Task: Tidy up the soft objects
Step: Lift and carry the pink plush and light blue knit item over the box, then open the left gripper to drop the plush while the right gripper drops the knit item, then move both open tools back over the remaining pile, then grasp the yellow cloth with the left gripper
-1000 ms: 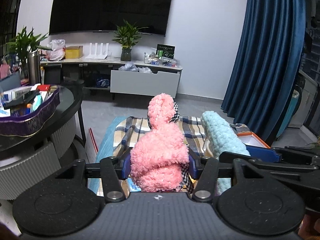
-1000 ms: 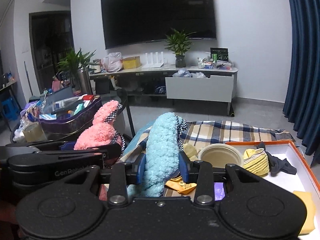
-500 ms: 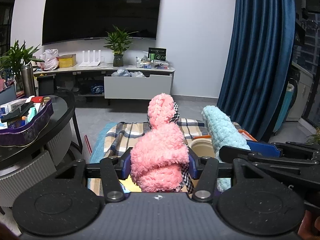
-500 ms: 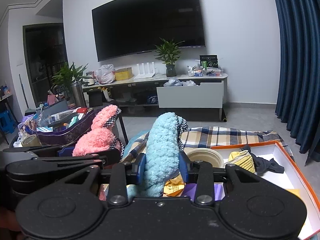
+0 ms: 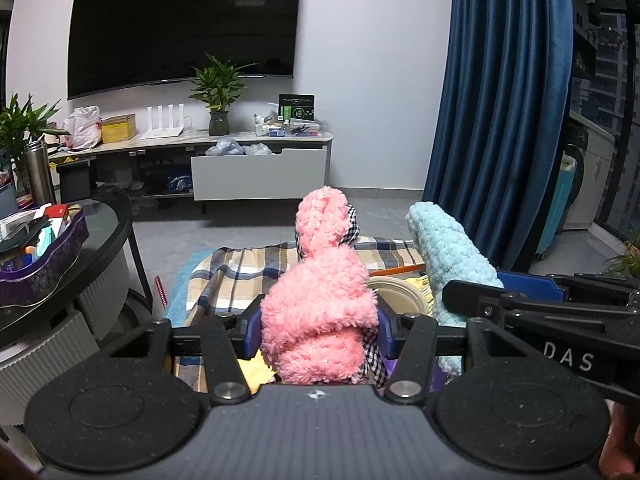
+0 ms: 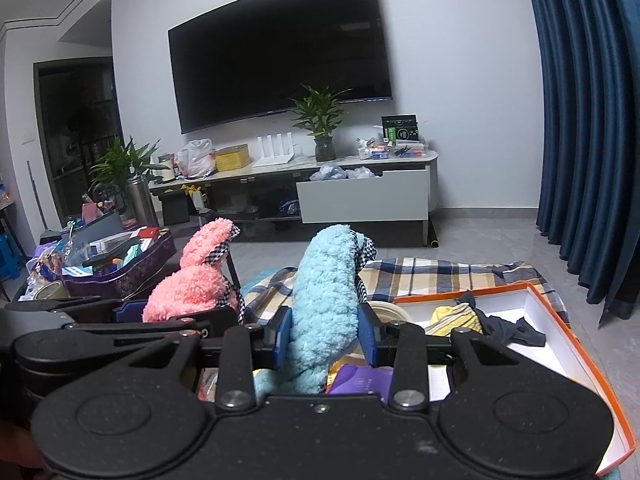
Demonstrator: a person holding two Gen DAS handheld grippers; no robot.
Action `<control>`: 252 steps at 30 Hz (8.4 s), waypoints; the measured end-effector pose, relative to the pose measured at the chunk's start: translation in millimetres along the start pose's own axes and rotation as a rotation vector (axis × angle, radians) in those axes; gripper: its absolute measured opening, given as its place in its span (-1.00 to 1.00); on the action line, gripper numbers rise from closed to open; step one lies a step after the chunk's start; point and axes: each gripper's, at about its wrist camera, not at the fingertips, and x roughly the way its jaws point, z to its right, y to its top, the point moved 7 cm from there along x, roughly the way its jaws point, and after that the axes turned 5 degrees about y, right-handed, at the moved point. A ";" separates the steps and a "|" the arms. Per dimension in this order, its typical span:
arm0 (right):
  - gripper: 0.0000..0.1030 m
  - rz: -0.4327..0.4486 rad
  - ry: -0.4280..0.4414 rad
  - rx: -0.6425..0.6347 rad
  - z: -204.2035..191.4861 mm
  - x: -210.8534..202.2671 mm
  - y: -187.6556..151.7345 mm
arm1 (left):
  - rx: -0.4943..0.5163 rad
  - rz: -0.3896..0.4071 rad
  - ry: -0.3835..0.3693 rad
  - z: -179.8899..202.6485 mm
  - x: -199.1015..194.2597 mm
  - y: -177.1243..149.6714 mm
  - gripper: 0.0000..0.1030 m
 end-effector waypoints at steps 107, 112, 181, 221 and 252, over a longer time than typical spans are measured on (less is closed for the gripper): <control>-0.14 -0.079 -0.298 0.191 214.7 14.9 2.3 | 0.132 -0.245 -0.263 145.5 114.7 -0.5 0.06; -0.09 -0.083 -0.297 0.195 222.5 26.6 6.4 | 0.129 -0.258 -0.271 150.8 126.4 3.0 0.11; 0.49 -0.123 -0.026 0.071 28.0 80.0 15.6 | -0.036 -0.333 0.031 -77.1 118.1 -64.7 0.79; 0.49 -0.220 -0.015 0.061 -14.9 108.3 -3.7 | -0.505 -0.422 -0.287 -138.6 109.0 -75.9 0.50; 0.49 -0.211 -0.012 0.050 -15.8 87.8 -5.5 | -0.037 -0.371 -0.153 -88.6 145.4 -72.2 -0.61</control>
